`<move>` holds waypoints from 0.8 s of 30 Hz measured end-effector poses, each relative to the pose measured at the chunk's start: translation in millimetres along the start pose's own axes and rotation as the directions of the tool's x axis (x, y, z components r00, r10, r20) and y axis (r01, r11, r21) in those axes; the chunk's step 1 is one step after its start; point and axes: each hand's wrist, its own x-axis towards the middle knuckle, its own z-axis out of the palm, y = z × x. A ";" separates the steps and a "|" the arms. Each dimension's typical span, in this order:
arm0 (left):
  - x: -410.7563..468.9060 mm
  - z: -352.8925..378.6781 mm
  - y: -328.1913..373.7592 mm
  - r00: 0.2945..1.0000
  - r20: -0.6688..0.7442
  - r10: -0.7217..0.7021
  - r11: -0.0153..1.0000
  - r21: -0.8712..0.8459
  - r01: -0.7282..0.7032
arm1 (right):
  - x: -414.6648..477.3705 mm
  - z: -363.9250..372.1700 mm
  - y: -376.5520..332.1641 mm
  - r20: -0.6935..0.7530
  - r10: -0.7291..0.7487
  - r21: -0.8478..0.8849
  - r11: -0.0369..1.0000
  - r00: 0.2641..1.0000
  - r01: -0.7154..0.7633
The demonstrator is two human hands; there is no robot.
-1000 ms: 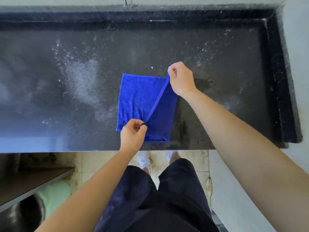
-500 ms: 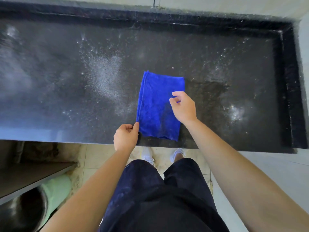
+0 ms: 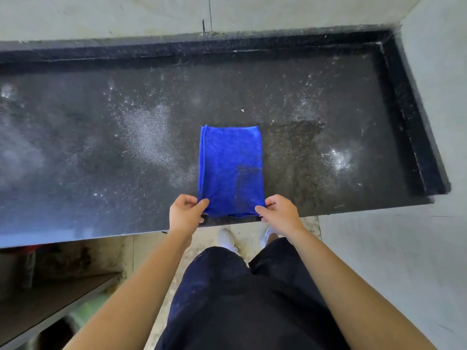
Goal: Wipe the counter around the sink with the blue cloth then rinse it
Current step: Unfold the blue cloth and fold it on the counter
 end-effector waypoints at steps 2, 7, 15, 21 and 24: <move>-7.3 -6.3 -3.9 1.000 -0.010 -0.021 0.999 -0.037 0.021 | -10.7 -7.6 -1.3 0.031 0.011 0.056 0.998 0.999 -0.013; -18.1 -17.1 -4.4 0.996 0.042 -0.083 0.971 -0.223 0.090 | -24.4 -27.0 -19.3 0.104 0.039 0.299 0.952 0.994 -0.069; 36.8 5.5 87.4 0.998 0.020 0.064 0.927 -0.370 -0.052 | 43.5 -46.7 -111.6 0.084 0.048 0.681 0.726 0.995 -0.093; 63.1 15.0 94.2 0.951 0.055 0.304 0.884 0.355 -0.303 | 87.8 -43.8 -115.0 -0.080 0.038 0.298 0.954 0.996 -0.013; 65.4 20.0 70.4 0.926 0.175 0.334 0.698 0.615 -0.368 | 87.3 -30.4 -99.8 -0.085 -0.038 -0.049 0.998 0.996 0.034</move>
